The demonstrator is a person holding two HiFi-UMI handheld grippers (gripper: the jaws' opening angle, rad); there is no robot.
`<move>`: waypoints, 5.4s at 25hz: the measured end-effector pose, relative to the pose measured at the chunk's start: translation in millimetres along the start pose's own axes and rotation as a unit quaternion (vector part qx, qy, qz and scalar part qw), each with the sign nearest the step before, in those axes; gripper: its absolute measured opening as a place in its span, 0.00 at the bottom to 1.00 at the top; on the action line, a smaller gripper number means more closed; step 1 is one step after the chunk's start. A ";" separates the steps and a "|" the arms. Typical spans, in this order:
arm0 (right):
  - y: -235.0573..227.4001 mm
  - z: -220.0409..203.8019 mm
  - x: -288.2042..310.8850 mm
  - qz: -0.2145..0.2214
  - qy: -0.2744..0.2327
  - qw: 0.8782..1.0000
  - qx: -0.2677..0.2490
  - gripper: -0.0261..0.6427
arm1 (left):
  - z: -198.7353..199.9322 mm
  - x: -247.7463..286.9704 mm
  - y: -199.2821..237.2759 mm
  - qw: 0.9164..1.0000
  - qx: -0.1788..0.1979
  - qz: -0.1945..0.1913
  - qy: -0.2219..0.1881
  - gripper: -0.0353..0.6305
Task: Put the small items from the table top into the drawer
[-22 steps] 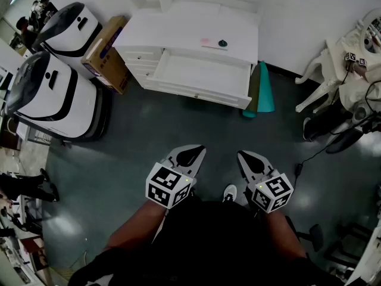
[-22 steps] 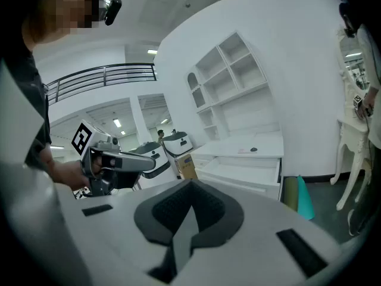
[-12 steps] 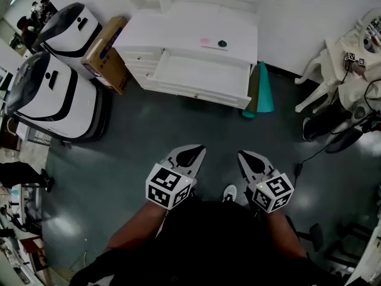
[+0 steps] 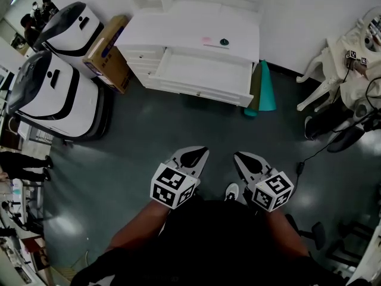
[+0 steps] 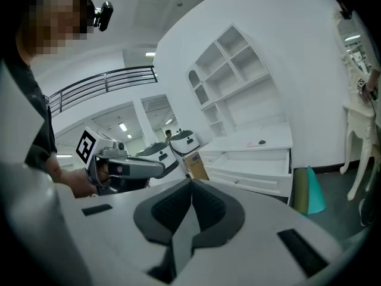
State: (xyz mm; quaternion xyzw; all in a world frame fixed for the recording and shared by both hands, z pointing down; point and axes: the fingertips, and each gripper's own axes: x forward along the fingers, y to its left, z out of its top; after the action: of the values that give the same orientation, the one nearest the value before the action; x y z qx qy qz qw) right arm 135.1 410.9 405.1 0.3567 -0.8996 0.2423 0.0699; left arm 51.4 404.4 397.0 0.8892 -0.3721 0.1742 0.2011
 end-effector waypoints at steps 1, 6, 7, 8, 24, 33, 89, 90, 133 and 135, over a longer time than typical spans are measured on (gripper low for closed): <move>2.1 -1.3 1.3 -0.001 0.001 1.000 -0.007 0.08 | -2.8 -0.1 -0.9 1.000 0.000 -0.001 0.003 0.06; 9.8 -1.2 5.9 -0.001 0.000 1.000 -0.021 0.08 | -7.5 -8.1 1.7 1.000 -0.002 -0.005 0.005 0.06; 10.3 -1.0 6.9 -0.002 0.001 1.000 -0.021 0.08 | -7.8 -10.1 4.2 1.000 -0.002 -0.004 0.004 0.06; 10.8 -0.7 7.6 -0.004 0.001 1.000 -0.021 0.08 | -8.0 -12.3 6.9 1.000 -0.002 -0.003 0.003 0.06; 49.2 0.9 58.9 -0.052 -0.017 0.999 -0.006 0.08 | -13.7 -53.6 74.4 1.000 0.003 -0.026 -0.003 0.06; 63.2 -3.0 74.6 -0.088 -0.025 0.996 0.010 0.08 | -20.3 -68.0 101.1 0.999 0.009 -0.049 0.003 0.06; -226.0 151.6 185.2 -0.004 -0.023 1.000 0.012 0.08 | 139.1 190.0 198.5 0.998 -0.004 0.045 0.032 0.06; -226.2 151.6 185.4 -0.002 -0.024 1.000 0.014 0.08 | 138.6 190.5 198.1 0.998 -0.002 0.047 0.036 0.06; -257.3 202.8 356.8 -0.146 -0.006 0.989 -0.023 0.08 | 172.0 214.2 404.1 0.997 0.027 -0.030 0.063 0.06; -259.1 207.3 363.2 -0.161 -0.011 0.987 -0.017 0.08 | 174.3 213.0 414.9 0.997 0.024 -0.039 0.066 0.06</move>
State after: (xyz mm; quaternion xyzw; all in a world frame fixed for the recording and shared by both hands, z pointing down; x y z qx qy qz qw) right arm 52.6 -73.4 432.6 0.4983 -0.8351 0.2083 0.1047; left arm -83.2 -73.0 439.8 0.8941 -0.3190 0.2338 0.2102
